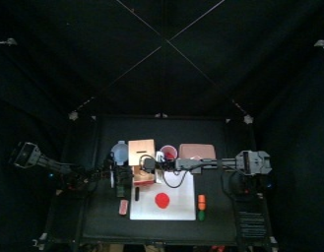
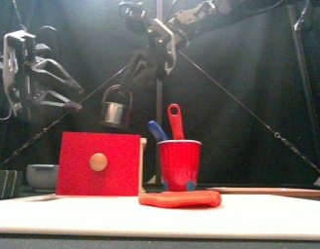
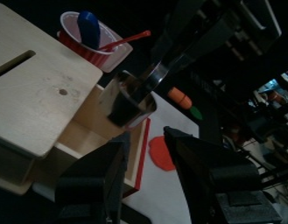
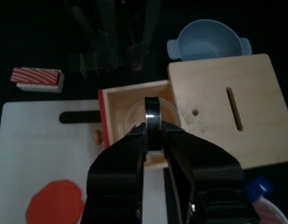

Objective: Get the cutter from the drawer then cut the dough then place the extra dough in the bowl
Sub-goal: Place the cutter on the board

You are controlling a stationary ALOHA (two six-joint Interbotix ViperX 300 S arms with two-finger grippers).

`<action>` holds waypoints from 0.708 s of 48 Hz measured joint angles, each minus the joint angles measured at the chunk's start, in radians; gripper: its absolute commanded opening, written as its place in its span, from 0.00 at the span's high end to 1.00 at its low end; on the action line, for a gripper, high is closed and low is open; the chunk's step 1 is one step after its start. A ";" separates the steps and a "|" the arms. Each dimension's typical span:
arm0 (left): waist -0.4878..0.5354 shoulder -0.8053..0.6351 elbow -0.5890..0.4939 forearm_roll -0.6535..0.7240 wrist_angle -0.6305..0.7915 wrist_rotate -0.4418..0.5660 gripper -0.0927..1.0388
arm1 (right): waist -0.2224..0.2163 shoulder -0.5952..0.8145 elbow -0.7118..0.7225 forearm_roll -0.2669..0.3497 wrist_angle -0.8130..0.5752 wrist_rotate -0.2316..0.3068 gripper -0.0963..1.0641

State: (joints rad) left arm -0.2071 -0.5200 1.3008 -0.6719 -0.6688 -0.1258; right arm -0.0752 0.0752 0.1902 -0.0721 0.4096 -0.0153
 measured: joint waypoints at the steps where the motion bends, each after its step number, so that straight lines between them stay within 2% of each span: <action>1: 0.000 0.000 0.002 0.000 0.000 0.000 0.24 | 0.002 -0.017 0.015 0.002 0.000 0.000 0.43; 16: 0.003 -0.009 0.002 0.000 0.000 0.002 0.24 | 0.077 -0.307 0.298 0.049 -0.002 0.006 0.43; 19: 0.006 -0.014 0.002 0.000 0.000 0.000 0.24 | 0.095 -0.357 0.367 0.067 -0.005 0.025 0.43; 26: 0.021 -0.031 0.002 0.000 0.000 0.002 0.24 | 0.109 -0.426 0.495 0.097 -0.023 0.057 0.43; 34: 0.069 -0.044 0.002 -0.011 0.000 -0.003 0.24 | 0.104 -0.437 0.604 0.104 -0.117 0.103 0.43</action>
State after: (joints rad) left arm -0.1381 -0.5645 1.3023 -0.6826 -0.6688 -0.1289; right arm 0.0291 -0.3620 0.7946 0.0322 0.2930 0.0874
